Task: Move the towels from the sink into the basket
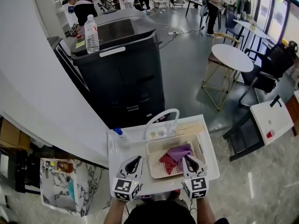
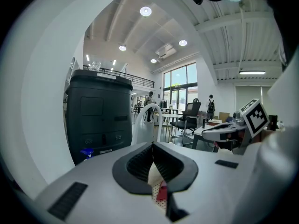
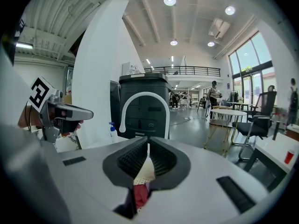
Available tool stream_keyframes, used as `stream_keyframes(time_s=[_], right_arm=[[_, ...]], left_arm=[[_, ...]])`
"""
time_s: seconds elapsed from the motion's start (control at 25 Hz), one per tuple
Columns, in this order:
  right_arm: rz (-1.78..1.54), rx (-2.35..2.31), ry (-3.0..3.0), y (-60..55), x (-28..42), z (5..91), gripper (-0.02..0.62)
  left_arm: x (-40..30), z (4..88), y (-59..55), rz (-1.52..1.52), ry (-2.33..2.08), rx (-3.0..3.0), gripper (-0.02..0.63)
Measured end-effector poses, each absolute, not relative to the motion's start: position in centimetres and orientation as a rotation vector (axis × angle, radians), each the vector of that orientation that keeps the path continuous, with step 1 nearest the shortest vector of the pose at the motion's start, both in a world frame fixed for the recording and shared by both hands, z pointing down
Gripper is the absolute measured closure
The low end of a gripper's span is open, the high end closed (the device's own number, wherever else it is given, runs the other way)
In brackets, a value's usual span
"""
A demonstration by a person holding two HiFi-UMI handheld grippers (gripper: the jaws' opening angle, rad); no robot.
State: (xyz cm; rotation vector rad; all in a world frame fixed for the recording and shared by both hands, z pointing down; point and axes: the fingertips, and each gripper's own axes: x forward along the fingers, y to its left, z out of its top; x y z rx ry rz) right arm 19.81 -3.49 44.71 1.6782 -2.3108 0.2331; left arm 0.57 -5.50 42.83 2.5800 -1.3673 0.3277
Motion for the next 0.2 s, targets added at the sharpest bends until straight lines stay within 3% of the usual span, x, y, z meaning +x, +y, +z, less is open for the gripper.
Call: stream_keyframes(time_s=[0.2], right_arm=[[0.235, 1.679, -2.309, -3.56, 20.01, 44.79, 0.557]], left_arm=[[0.64, 42.66, -5.60, 0.317, -1.377, 2.582, 0.598]])
